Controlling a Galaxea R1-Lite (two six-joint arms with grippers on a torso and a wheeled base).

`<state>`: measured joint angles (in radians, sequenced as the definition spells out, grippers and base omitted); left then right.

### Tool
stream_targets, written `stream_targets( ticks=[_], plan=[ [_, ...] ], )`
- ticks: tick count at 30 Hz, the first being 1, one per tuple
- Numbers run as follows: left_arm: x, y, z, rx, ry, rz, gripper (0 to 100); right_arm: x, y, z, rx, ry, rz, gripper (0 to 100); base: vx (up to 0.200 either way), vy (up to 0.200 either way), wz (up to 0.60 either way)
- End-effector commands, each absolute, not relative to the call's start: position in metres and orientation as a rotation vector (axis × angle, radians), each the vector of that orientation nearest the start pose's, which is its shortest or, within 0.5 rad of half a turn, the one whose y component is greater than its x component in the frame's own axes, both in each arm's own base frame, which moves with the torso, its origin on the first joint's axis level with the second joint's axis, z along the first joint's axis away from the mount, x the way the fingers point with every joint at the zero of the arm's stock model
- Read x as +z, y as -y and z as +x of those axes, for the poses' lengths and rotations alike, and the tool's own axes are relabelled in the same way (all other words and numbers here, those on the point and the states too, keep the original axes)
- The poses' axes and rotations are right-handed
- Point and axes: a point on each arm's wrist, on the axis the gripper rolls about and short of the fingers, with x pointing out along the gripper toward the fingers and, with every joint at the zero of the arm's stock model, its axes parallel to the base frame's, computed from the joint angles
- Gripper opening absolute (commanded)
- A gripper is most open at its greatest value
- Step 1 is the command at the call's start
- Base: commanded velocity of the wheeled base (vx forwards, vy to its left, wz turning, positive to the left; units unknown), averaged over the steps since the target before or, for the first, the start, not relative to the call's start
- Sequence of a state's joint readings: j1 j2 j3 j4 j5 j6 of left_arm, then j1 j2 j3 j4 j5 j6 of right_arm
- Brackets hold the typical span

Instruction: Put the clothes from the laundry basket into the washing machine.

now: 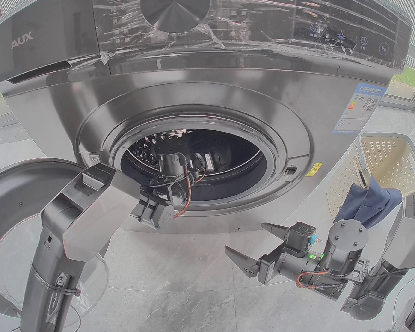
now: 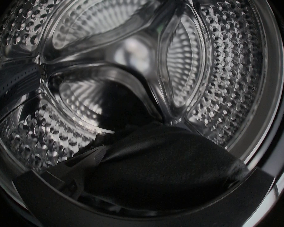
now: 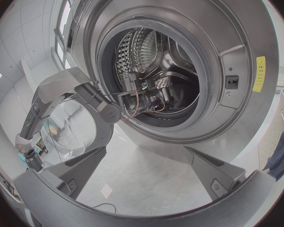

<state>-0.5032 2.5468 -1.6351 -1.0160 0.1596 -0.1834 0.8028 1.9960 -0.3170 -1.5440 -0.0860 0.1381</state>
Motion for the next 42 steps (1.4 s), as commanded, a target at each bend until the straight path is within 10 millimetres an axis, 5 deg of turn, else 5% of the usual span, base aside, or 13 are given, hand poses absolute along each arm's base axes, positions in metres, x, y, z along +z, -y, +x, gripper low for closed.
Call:
stream_targets(
  ticks=[1, 9, 16, 23, 31, 40, 41, 42],
  plan=[
    [0.101, 0.241, 0.419, -0.399, -0.002, -0.189, 100, 0.083, -0.201, 0.203, 0.639, -0.149, 0.108, 100, 0.000, 0.000, 0.00],
    [0.100, 0.232, 0.380, -0.431, -0.081, -0.155, 100, 0.082, -0.200, 0.205, 0.620, -0.151, 0.111, 100, 0.000, 0.000, 0.00],
    [0.104, 0.230, 0.376, -0.446, -0.052, -0.159, 100, 0.078, -0.196, 0.203, 0.615, -0.170, 0.102, 100, 0.000, 0.000, 0.00],
    [0.114, 0.239, 0.398, -0.445, 0.046, -0.201, 100, 0.078, -0.197, 0.203, 0.618, -0.171, 0.102, 100, 0.000, 0.000, 0.00],
    [0.078, 0.250, 0.418, -0.439, 0.013, -0.181, 100, 0.079, -0.196, 0.203, 0.627, -0.171, 0.106, 100, 0.000, 0.000, 0.00],
    [0.068, 0.263, 0.440, -0.437, 0.010, -0.167, 100, 0.078, -0.198, 0.199, 0.654, -0.181, 0.112, 100, 0.000, 0.000, 0.00],
    [0.068, 0.263, 0.440, -0.437, 0.010, -0.167, 0, 0.078, -0.198, 0.199, 0.654, -0.181, 0.112, 100, 0.000, 0.000, 0.00],
    [0.068, 0.263, 0.440, -0.437, 0.010, -0.167, 0, 0.078, -0.198, 0.199, 0.654, -0.181, 0.112, 100, 0.000, 0.000, 0.00]
  ],
)
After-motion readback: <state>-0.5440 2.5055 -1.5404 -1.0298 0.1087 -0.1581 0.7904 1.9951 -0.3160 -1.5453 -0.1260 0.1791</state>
